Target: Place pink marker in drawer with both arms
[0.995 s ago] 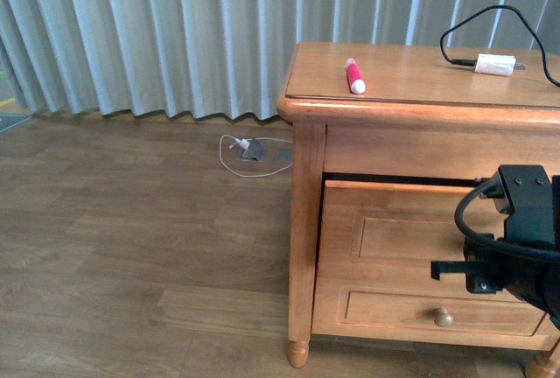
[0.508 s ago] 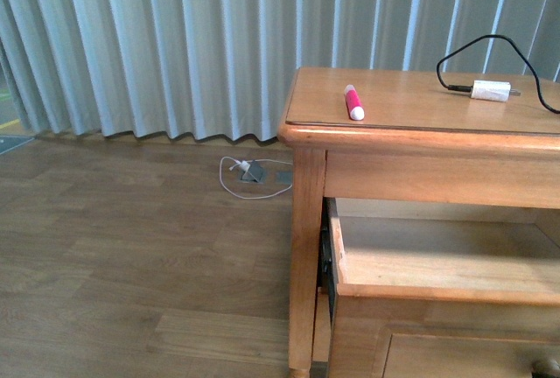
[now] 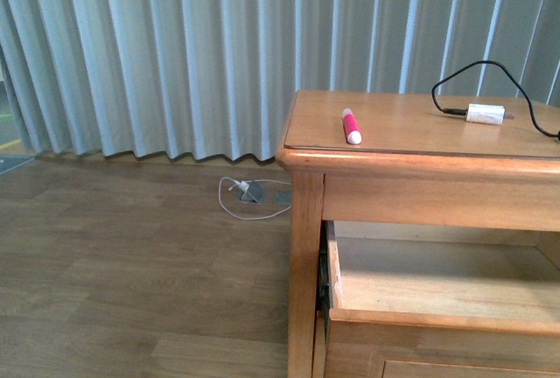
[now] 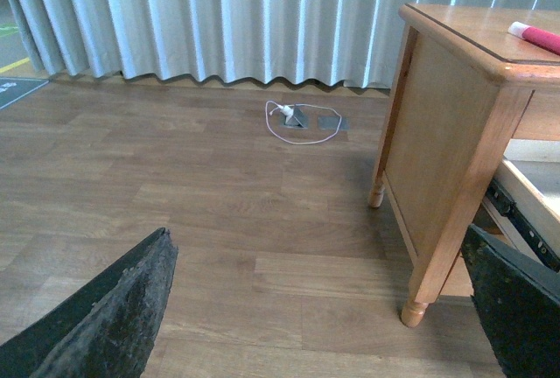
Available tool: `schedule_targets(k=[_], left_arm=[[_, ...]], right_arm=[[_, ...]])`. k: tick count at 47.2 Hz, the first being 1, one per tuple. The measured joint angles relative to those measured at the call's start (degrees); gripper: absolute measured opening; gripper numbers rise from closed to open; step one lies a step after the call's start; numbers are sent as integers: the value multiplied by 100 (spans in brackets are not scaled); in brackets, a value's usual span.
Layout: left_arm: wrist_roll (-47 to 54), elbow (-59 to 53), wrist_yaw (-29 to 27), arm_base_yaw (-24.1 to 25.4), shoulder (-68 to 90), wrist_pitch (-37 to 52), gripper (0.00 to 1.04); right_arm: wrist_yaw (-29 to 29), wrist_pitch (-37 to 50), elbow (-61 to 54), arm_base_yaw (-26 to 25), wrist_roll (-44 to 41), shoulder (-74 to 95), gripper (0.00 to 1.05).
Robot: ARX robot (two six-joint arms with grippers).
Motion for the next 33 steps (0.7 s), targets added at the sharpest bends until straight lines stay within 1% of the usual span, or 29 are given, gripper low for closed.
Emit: schedule_targets(k=[11, 12, 14, 17, 22, 23, 25, 33], left_arm=[[0, 0, 0, 0, 0, 0, 99], [-2, 0, 0, 0, 0, 0, 99], [-2, 0, 0, 0, 0, 0, 99], [-2, 0, 0, 0, 0, 0, 99], [-2, 0, 0, 0, 0, 0, 99], [0, 0, 0, 0, 0, 0, 99], [0, 0, 0, 0, 0, 0, 99], [0, 0, 0, 0, 0, 0, 99]], right_arm=[[-1019, -2564, 420, -581, 192, -2791, 97], [-1163, -2857, 501, -656, 212, -3086, 98], [-1436, -3407, 654, -791, 212, -3626, 96], [-1790, -4074, 811, -957, 212, -4229, 96], [-2404, -4911, 975, -1318, 210, -4981, 96], [-2546, -5010, 981, -1412, 212, -5110, 96], [-2653, -5097, 981, -1508, 212, -5228, 96], [-2675, -5119, 988, -1598, 212, -5318, 96]])
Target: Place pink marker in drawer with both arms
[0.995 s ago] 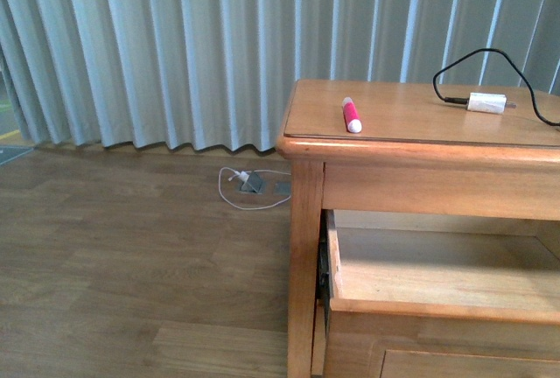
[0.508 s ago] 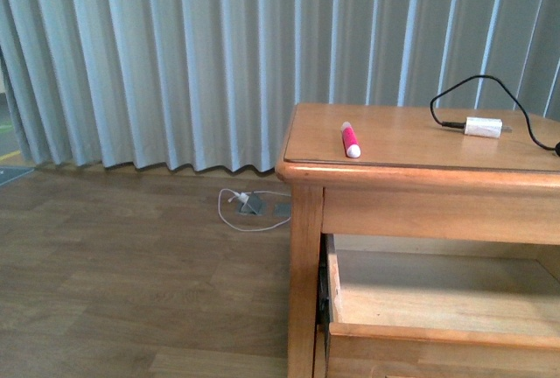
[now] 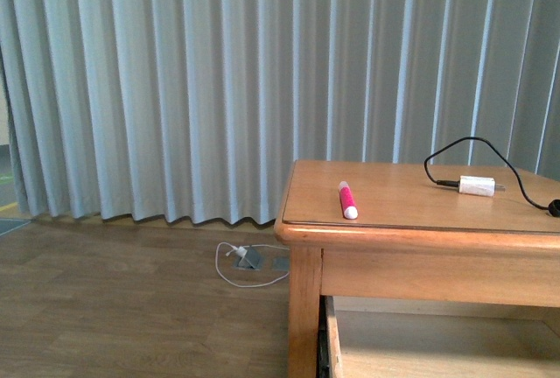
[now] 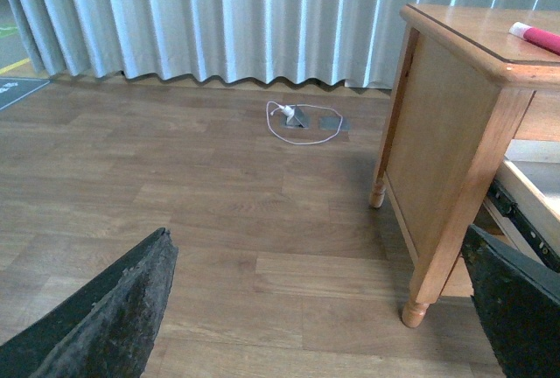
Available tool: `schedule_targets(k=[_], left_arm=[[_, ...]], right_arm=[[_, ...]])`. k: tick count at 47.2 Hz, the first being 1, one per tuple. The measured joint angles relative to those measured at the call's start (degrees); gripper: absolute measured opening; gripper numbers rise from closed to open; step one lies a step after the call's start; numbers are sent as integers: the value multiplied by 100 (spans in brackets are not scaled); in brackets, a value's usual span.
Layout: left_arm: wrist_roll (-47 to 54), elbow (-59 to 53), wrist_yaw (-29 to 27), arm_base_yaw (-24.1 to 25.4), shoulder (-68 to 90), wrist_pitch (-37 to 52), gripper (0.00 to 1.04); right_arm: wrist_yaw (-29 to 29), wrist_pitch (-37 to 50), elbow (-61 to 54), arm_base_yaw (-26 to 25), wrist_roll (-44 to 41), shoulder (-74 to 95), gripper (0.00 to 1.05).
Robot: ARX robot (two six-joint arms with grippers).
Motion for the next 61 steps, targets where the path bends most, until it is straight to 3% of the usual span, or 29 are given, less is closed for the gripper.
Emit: schedule_targets(k=[10, 17, 26, 57, 61], left_arm=[[0, 0, 0, 0, 0, 0, 99], [-2, 0, -2, 0, 0, 0, 99], [-2, 0, -4, 0, 0, 0, 99], [0, 0, 0, 0, 0, 0, 99], [-328, 20, -1200, -398, 382, 166, 99]], right_arm=[[87, 57, -15, 7, 7, -39, 95], [1569, 1569, -774, 492, -2, -1091, 72], [1694, 1652, -920, 667, -13, -1224, 98], [1700, 1652, -922, 673, -15, -1226, 96], [1698, 1652, -922, 673, -15, -1226, 96]])
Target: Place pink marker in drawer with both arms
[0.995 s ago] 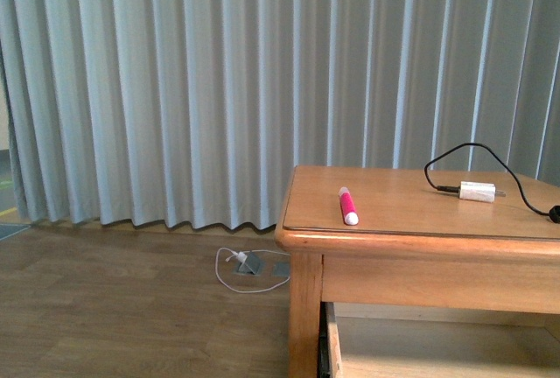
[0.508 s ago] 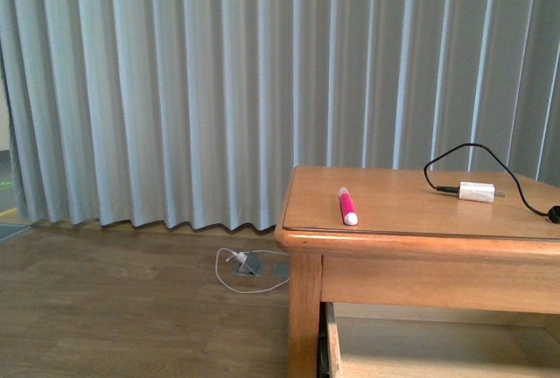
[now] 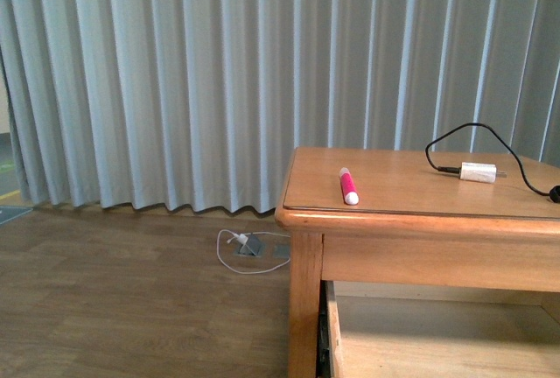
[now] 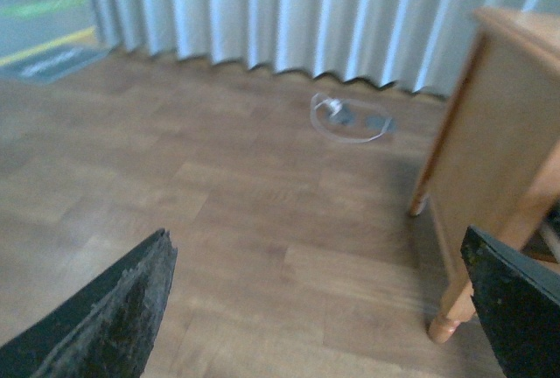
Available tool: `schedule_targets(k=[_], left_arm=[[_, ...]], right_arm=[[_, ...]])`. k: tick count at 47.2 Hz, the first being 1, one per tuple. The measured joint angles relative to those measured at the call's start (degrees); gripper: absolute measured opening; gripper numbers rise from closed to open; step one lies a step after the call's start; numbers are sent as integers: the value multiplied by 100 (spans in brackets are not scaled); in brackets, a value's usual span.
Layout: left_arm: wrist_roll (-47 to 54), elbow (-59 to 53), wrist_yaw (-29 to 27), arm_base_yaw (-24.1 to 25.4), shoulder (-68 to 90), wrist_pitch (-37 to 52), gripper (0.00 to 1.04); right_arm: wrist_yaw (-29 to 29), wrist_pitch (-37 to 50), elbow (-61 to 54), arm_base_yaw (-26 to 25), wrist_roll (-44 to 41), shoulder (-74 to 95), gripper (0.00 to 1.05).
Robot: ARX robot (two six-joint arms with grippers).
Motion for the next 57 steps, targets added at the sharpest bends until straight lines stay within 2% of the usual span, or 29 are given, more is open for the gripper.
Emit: schedule_targets(k=[3, 7, 18, 26, 37, 47, 57], left_arm=[[-160, 66, -555, -240, 601, 302, 99], [-219, 267, -522, -313, 1351, 743, 99], [-85, 1672, 269, -155, 4107, 2236, 99], [271, 2909, 619, -640, 6089, 2968, 99], [352, 4913, 817, -1388, 8500, 3003, 99], [337, 6264, 966, -1808, 9608, 2761, 99], [315, 7766, 914, -2151, 10590, 2140, 99]], right_arm=[[4, 0, 0, 0, 0, 0, 96], [0, 0, 0, 0, 0, 0, 96], [20, 0, 0, 0, 0, 0, 96], [17, 0, 0, 0, 0, 0, 96], [17, 0, 0, 0, 0, 0, 96], [17, 0, 0, 0, 0, 0, 96], [20, 0, 0, 0, 0, 0, 96]])
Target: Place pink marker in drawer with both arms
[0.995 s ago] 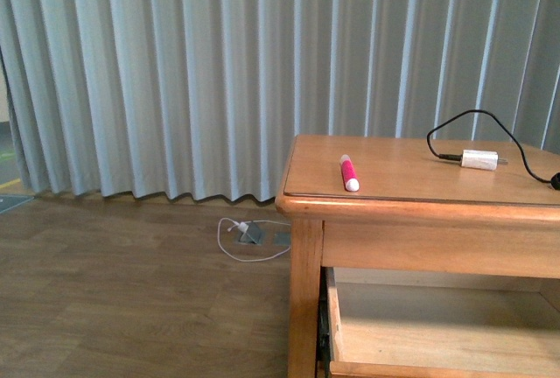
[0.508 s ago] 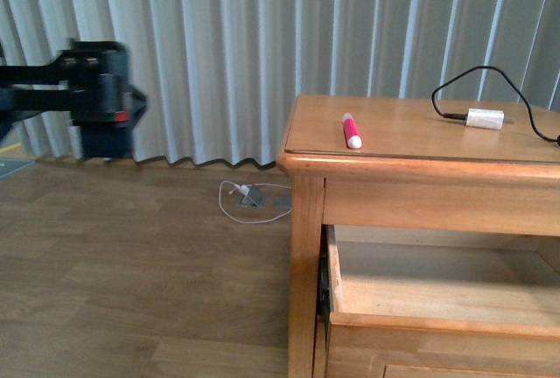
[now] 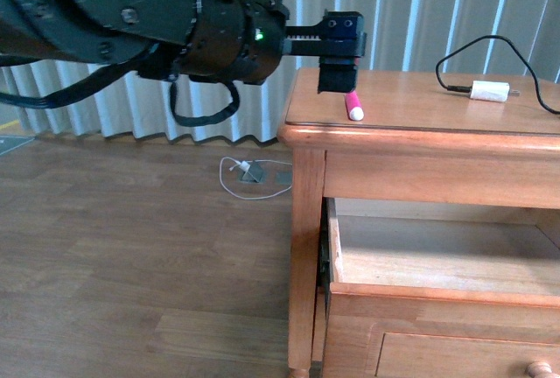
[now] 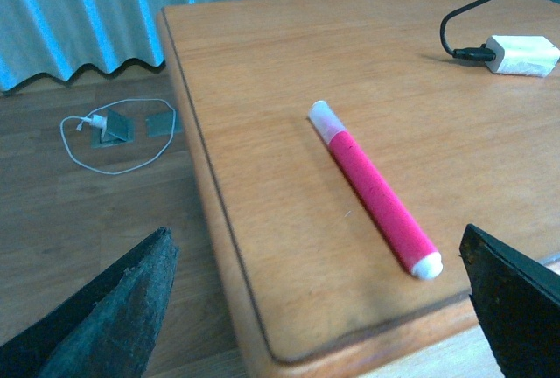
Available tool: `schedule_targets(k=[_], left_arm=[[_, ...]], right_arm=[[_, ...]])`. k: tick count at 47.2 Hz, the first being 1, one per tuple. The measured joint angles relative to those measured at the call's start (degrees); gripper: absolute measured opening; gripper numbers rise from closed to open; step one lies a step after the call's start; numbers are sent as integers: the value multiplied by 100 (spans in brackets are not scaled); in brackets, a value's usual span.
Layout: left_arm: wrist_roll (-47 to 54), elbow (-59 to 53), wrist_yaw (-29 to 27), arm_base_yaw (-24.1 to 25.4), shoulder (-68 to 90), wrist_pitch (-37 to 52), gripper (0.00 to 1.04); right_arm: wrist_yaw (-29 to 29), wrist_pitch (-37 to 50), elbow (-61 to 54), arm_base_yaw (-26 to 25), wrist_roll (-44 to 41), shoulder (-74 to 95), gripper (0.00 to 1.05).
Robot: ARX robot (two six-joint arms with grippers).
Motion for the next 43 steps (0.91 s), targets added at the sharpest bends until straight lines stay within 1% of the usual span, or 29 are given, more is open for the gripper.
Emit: schedule_targets(k=[3, 8, 18, 35, 43], left_arm=[[-9, 542, -13, -92, 348, -271, 99], [-9, 1106, -11, -201, 693, -577, 99], [13, 1934, -13, -382, 1196, -1180, 99], [96, 2820, -363, -518, 1810, -2190, 99], [142, 3064, -439, -520, 1943, -2424, 99]], right_arm=[[0, 0, 0, 0, 0, 0, 96], [-2, 0, 0, 0, 0, 0, 96], [-2, 0, 0, 0, 0, 0, 96], [-2, 0, 0, 0, 0, 0, 96], [-2, 0, 0, 0, 0, 0, 96]])
